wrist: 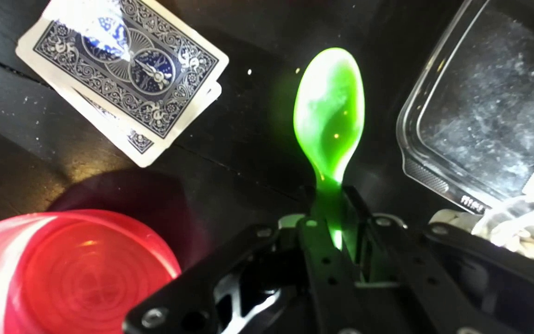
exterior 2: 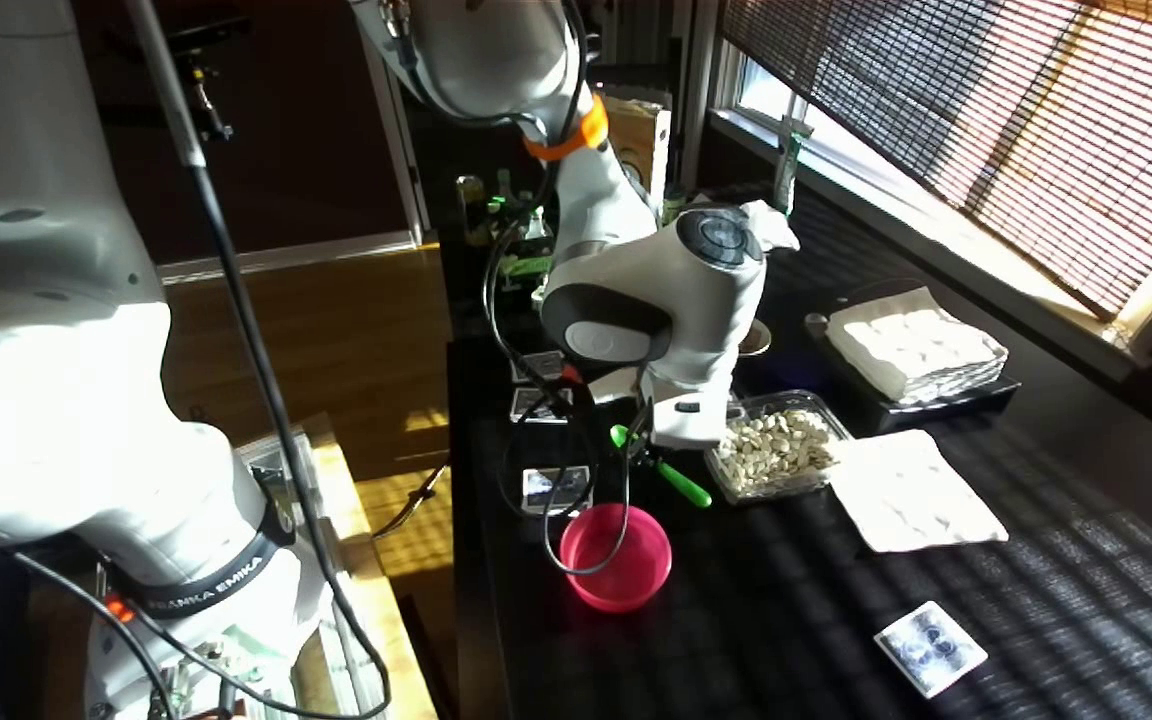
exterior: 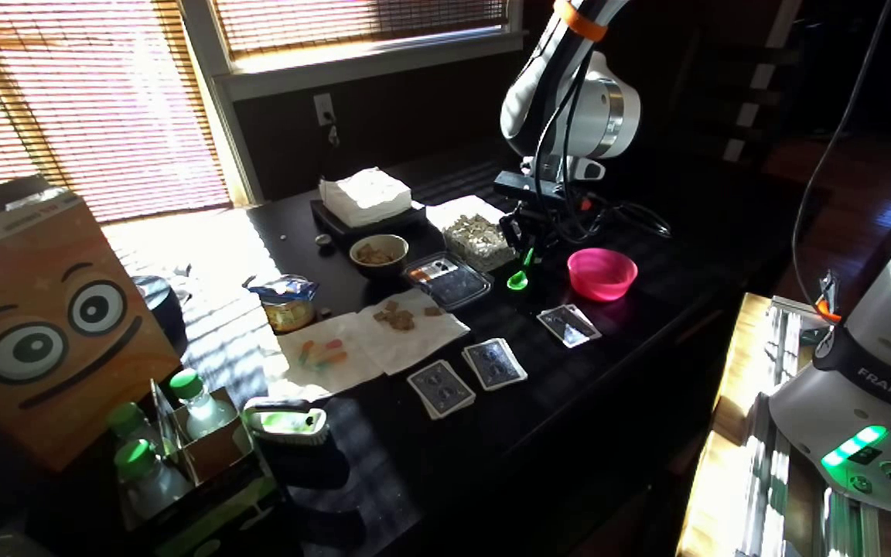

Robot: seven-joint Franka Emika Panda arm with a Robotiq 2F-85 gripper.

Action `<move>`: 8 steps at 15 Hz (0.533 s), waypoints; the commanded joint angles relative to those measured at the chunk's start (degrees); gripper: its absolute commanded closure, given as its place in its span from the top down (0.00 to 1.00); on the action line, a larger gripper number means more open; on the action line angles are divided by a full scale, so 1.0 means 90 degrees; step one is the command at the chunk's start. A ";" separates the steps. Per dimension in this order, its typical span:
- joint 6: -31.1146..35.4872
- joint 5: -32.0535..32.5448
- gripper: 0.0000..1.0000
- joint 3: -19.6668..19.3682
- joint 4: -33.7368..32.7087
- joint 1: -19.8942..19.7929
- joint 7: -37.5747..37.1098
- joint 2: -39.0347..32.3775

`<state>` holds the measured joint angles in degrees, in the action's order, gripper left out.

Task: Place some grains on the spoon, empty them into the container with grains and then place the spoon back

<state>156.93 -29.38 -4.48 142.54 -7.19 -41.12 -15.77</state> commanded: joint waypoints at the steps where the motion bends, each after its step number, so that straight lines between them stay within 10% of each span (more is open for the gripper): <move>1: 0.0144 -0.0123 0.04 -0.0025 -0.0056 0.0126 -0.0140 -0.0153; 8: 0.0040 -0.0355 0.08 0.0078 -0.0169 0.0045 -0.0054 -0.0332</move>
<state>157.17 -29.96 -4.38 142.16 -6.89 -41.55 -17.38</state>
